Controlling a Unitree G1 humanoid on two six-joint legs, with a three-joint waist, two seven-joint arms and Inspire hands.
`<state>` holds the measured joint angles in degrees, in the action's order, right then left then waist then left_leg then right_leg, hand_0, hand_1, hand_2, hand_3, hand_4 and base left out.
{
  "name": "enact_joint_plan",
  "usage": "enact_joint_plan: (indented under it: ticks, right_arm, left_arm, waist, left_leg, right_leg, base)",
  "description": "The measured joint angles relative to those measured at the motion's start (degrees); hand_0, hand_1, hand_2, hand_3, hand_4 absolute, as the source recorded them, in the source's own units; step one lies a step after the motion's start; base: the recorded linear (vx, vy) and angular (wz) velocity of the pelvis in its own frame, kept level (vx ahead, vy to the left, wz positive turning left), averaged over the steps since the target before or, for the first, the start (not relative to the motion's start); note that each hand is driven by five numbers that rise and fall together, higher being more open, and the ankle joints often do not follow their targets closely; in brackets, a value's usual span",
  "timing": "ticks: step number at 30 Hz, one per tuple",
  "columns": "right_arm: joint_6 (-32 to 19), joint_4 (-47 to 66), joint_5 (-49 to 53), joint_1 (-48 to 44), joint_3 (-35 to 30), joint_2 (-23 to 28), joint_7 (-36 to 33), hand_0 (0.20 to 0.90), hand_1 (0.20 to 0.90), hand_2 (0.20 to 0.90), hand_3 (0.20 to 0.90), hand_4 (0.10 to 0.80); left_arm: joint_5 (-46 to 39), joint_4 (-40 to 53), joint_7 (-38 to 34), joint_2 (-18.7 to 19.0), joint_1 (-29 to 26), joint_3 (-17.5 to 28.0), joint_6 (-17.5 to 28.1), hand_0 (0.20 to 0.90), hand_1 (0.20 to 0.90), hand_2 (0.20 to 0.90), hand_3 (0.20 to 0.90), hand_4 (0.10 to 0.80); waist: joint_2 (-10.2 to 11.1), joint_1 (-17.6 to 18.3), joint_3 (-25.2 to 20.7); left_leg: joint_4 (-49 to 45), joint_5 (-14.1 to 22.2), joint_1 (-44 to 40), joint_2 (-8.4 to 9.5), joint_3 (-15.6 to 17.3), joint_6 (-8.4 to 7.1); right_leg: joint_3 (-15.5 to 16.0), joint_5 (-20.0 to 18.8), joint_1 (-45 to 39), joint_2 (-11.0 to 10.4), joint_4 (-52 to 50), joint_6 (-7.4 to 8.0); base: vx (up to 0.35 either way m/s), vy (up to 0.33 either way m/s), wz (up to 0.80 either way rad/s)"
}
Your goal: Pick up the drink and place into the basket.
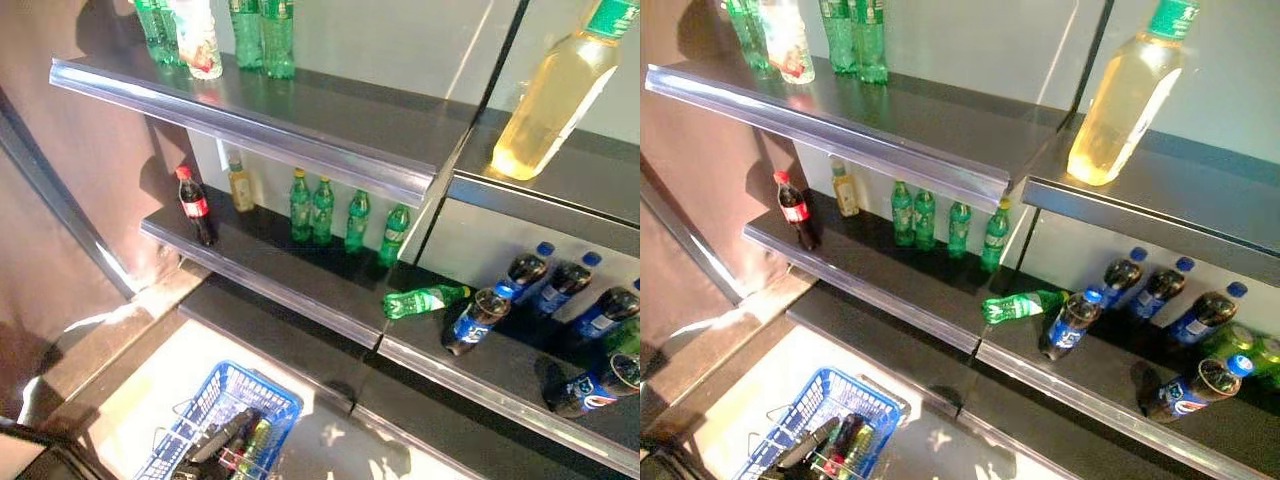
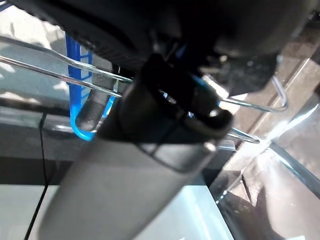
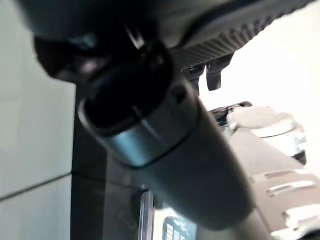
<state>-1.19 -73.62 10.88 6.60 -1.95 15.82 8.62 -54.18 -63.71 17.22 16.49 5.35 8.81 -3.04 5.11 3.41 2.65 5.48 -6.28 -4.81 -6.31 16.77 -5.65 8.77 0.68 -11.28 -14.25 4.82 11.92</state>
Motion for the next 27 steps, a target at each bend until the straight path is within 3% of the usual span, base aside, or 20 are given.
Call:
enact_joint_plan:
  ticks: [13, 27]
  right_arm:
    - [1.4, -2.2, 2.8, 0.6, -1.5, 0.1, 0.3, 0.900, 0.900, 0.900, 0.900, 0.800]
    - [2.9, -2.6, 4.9, 0.4, -1.5, 0.1, 0.2, 0.900, 0.900, 0.900, 0.900, 0.800]
  left_arm:
    - [4.6, -5.1, 1.3, 0.3, -1.2, 0.9, 0.6, 0.300, 0.300, 0.300, 0.200, 0.100]
    - [8.9, -5.3, 1.8, 0.3, -1.5, -1.4, 1.1, 0.300, 0.300, 0.300, 0.200, 0.100]
  waist:
    - [0.3, 0.0, -1.9]
    - [0.1, 0.1, -2.0]
  left_leg:
    - [0.0, 0.2, -0.1, -0.38, 1.2, -0.32]
    - [0.0, 0.2, -0.1, -0.40, 1.5, -0.31]
  right_leg:
    - [-1.4, 0.1, 1.5, 0.3, -1.3, -0.21]
    - [-1.7, 0.1, 1.9, 0.3, -1.5, -0.20]
  base:
    - [-0.031, -0.005, -0.05]
    - [-0.026, -0.002, -0.01]
